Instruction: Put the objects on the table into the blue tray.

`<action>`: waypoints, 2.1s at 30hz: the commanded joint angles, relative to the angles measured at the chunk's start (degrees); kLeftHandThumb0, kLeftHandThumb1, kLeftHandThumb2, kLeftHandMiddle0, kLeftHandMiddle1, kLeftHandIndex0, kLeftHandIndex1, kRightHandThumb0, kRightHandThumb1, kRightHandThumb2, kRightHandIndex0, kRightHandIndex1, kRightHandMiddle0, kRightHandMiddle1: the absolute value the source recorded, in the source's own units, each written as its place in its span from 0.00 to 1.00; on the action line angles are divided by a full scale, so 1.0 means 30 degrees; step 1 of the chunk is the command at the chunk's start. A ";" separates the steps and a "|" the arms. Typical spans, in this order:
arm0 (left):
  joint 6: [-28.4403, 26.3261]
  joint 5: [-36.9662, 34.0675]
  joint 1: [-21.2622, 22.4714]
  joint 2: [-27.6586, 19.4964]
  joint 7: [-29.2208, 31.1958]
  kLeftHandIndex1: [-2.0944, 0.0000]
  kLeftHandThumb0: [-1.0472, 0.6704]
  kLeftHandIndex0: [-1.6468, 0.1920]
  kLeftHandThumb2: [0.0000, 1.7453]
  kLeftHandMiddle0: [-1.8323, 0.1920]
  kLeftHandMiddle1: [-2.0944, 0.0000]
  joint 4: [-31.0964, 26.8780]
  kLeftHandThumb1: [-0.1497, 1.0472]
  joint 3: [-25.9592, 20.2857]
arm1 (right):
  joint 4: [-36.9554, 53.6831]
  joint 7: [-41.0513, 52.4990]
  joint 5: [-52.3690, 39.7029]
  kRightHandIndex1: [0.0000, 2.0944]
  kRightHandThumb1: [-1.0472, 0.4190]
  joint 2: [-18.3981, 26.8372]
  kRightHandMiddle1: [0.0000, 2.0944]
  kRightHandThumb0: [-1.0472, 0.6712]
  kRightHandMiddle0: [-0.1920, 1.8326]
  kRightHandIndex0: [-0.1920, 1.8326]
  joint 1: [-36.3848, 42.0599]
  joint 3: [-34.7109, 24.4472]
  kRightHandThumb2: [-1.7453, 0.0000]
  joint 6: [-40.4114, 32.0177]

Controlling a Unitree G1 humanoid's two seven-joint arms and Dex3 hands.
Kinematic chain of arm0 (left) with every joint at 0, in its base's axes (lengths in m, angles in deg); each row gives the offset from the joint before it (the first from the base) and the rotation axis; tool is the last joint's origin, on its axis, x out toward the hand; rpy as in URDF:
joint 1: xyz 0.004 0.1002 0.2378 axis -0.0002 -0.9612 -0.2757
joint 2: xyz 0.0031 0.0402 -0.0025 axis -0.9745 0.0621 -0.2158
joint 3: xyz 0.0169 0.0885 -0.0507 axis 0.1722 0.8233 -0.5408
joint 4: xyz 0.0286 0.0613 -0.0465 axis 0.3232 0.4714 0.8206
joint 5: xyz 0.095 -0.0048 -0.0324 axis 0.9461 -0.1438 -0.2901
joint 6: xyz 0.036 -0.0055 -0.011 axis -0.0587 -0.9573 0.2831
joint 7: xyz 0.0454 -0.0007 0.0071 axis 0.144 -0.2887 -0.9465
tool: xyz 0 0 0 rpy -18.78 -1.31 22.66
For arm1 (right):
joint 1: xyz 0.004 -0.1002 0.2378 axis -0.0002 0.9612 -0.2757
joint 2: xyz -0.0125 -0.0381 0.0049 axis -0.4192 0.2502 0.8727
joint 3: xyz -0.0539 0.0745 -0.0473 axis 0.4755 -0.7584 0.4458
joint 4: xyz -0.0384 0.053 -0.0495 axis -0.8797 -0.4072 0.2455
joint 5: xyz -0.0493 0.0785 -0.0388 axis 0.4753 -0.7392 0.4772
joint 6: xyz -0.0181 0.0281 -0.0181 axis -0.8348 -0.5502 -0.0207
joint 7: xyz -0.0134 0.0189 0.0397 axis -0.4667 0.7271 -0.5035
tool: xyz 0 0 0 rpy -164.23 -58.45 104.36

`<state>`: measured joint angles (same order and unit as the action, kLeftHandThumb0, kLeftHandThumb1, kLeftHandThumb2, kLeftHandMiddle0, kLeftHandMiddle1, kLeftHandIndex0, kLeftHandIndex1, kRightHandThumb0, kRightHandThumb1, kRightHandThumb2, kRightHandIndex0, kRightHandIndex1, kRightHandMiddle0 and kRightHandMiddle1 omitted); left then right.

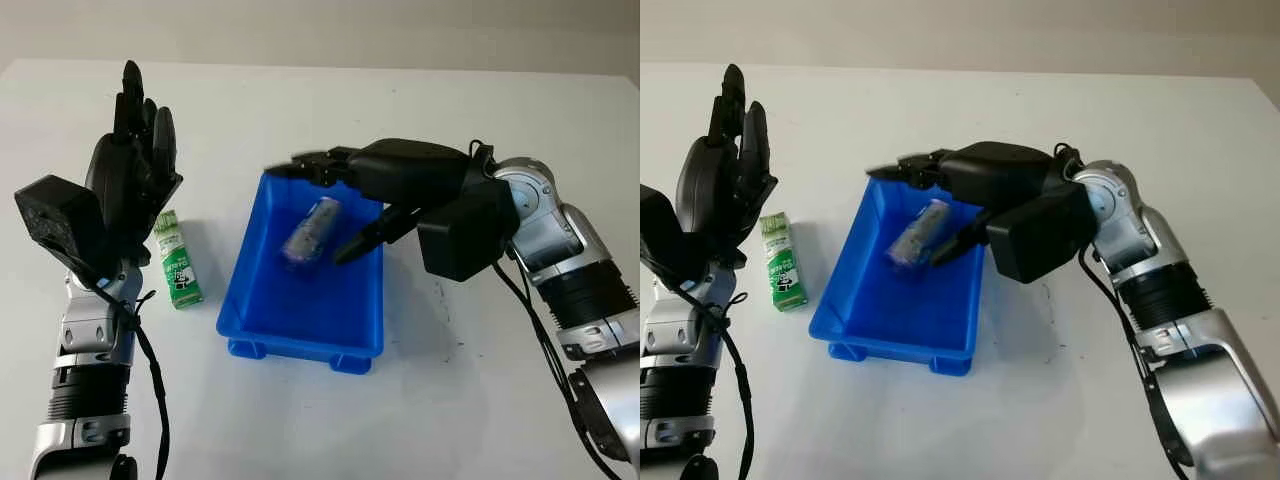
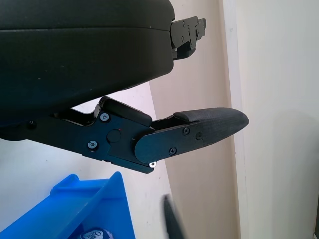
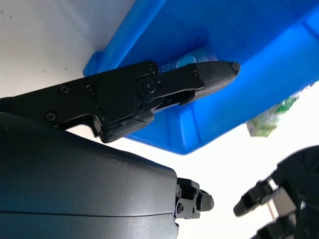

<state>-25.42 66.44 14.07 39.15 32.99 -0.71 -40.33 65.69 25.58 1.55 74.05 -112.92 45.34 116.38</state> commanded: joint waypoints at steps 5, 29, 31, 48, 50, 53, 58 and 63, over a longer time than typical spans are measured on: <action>0.0284 0.0066 0.0090 0.0001 0.0121 1.00 0.19 1.00 0.37 1.00 1.00 0.0080 1.00 0.0041 | -0.0326 -0.2535 -0.0158 0.00 0.00 -0.0439 0.00 0.14 0.00 0.00 0.0444 -0.0954 0.83 0.1458; 0.0217 0.0026 -0.0007 -0.0142 0.0124 1.00 0.18 1.00 0.36 1.00 1.00 0.0051 1.00 -0.0160 | 0.1687 -0.6621 -0.8298 0.00 0.00 -0.2780 0.00 0.18 0.00 0.00 0.5002 -0.7923 0.59 -1.1456; 0.0190 0.0063 0.0006 -0.0170 0.0118 1.00 0.18 1.00 0.36 1.00 1.00 0.0059 1.00 -0.0143 | 0.1962 -0.6905 -0.8311 0.00 0.00 -0.2982 0.00 0.19 0.00 0.00 0.5233 -0.8034 0.58 -1.1806; 0.0147 0.0257 0.0166 -0.0388 0.0117 1.00 0.18 1.00 0.37 1.00 1.00 0.0154 1.00 -0.0101 | 0.1763 -0.8307 -0.8225 0.00 0.00 -0.4438 0.00 0.17 0.00 0.00 0.5573 -0.8125 0.56 -1.1464; 0.0113 0.0363 0.0117 -0.0720 0.0428 1.00 0.18 1.00 0.37 1.00 1.00 0.0085 1.00 -0.0016 | 0.1766 -0.8300 -0.8238 0.00 0.00 -0.4493 0.00 0.17 0.00 0.00 0.5539 -0.8127 0.57 -1.1472; -0.0040 0.0969 0.0042 -0.2019 0.1282 1.00 0.19 1.00 0.36 1.00 1.00 -0.0192 1.00 0.0148 | 0.1864 -0.8170 -0.8352 0.00 0.00 -0.4522 0.00 0.17 0.00 0.00 0.5549 -0.8153 0.56 -1.1471; -0.0554 0.1544 0.0593 -0.4750 0.2793 0.98 0.24 0.96 0.16 0.97 0.98 -0.0277 1.00 -0.0264 | 0.1904 -0.7815 -0.8535 0.00 0.00 -0.4371 0.00 0.18 0.00 0.00 0.5522 -0.8260 0.56 -1.1474; -0.1059 0.2636 0.0509 -0.8761 0.5859 0.97 0.27 0.95 0.04 0.98 0.97 -0.0506 0.93 0.0031 | 0.2171 -0.7396 -0.8661 0.00 0.00 -0.4251 0.00 0.18 0.00 0.00 0.5714 -0.8323 0.56 -1.1436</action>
<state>-27.99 73.60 14.83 16.37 48.70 -1.02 -40.45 70.68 3.09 -24.01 60.78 -96.48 20.92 81.43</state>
